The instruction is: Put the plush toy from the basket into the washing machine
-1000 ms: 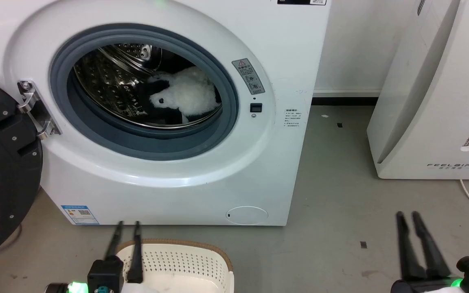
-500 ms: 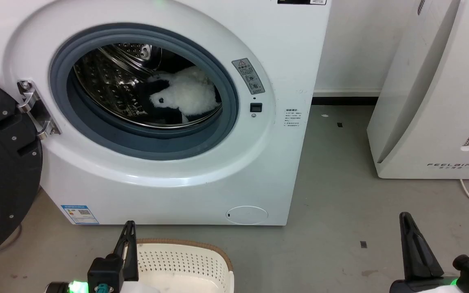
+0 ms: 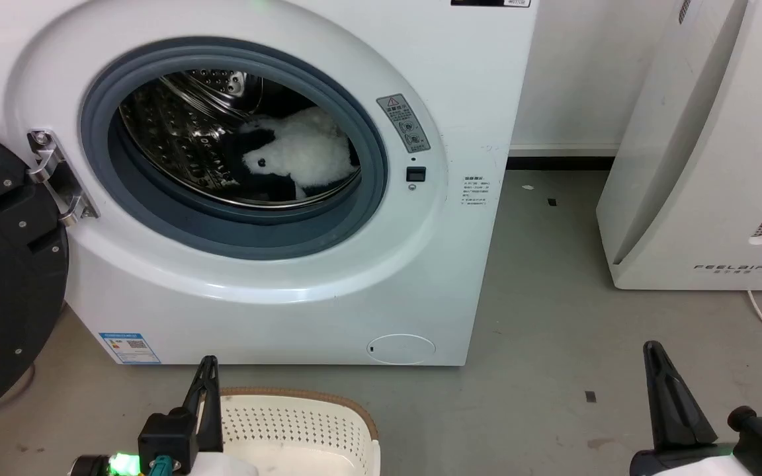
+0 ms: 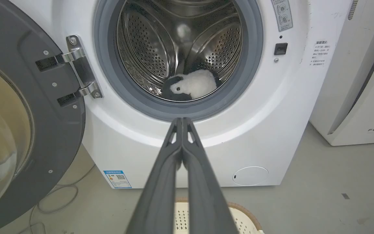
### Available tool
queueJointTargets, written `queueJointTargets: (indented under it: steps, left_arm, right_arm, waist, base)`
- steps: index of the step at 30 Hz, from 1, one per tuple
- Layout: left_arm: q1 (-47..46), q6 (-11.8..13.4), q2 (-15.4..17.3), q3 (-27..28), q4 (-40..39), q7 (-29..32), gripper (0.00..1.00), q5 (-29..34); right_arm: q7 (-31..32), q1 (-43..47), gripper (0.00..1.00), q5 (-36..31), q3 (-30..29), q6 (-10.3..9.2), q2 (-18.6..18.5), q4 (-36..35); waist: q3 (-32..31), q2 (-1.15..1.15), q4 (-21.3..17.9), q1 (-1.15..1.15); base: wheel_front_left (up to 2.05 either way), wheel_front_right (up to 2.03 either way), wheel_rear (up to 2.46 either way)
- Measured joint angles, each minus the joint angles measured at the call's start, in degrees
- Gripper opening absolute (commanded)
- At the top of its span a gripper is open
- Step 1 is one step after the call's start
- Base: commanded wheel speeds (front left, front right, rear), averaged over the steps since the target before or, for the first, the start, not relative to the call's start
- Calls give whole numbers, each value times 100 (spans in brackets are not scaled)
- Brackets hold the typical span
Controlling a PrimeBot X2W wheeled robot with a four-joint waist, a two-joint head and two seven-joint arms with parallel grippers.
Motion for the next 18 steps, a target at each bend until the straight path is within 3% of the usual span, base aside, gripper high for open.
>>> queueJointTargets:
  steps: [18]
  left_arm:
    - [-35, -143, -47, 77, -113, 203, 0, 43]
  right_arm:
    - [209, -106, 0, -223, 19, 0, 0, 34]
  waist:
    - [10, 0, -16, 0]
  base:
    - [0, 0, 0]
